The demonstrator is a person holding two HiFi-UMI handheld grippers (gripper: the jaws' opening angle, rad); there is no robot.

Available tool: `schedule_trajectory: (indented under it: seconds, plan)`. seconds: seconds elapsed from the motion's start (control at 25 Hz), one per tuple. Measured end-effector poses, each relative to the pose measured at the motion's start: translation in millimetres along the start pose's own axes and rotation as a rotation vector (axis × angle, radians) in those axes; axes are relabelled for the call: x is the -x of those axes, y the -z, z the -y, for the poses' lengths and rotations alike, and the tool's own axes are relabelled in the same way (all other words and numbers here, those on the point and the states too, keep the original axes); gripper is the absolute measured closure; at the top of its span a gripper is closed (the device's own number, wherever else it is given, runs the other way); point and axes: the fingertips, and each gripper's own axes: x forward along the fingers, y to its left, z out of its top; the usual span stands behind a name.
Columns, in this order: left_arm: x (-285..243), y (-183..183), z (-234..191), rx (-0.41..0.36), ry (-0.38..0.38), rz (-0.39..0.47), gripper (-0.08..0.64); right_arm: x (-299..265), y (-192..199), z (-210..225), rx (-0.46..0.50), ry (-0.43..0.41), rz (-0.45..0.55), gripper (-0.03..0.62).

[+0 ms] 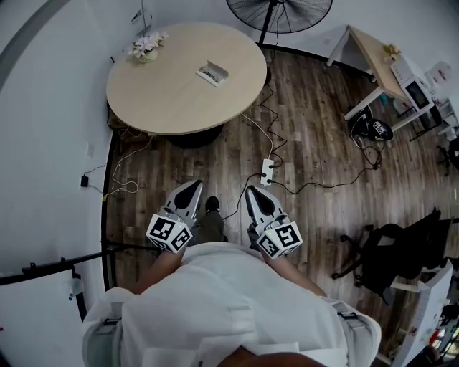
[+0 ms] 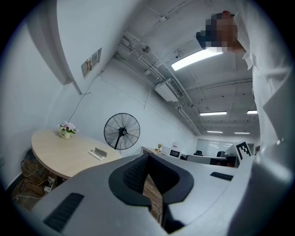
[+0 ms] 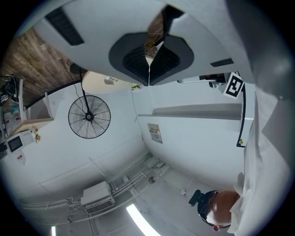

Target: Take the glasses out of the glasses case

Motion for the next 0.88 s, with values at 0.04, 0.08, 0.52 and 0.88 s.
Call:
schedule_trajectory:
  seconds: [0.04,0.08,0.52,0.88]
  plan:
    - [-6.5,0.1,-4.6,0.001,0.000,0.000,0.548,-6.4,-0.1,5.4,0.000,0.000,-0.005,0.568]
    - [-13.9,-0.4,-9.9,0.004,-0.002,-0.004,0.548,-13.6,-0.7,11.6,-0.001,0.001,-0.009,0.568]
    - [-125.2,-10.1,-87.1,0.034,0.003,-0.021,0.548,-108.1,-14.5,102.1,-0.016,0.051,-0.046,0.568]
    - [-203.1,-56.9,-158.0,0.015,0.034,0.047,0.548,-201.3,-60.7,142.9,0.032,0.060,0.015,0.568]
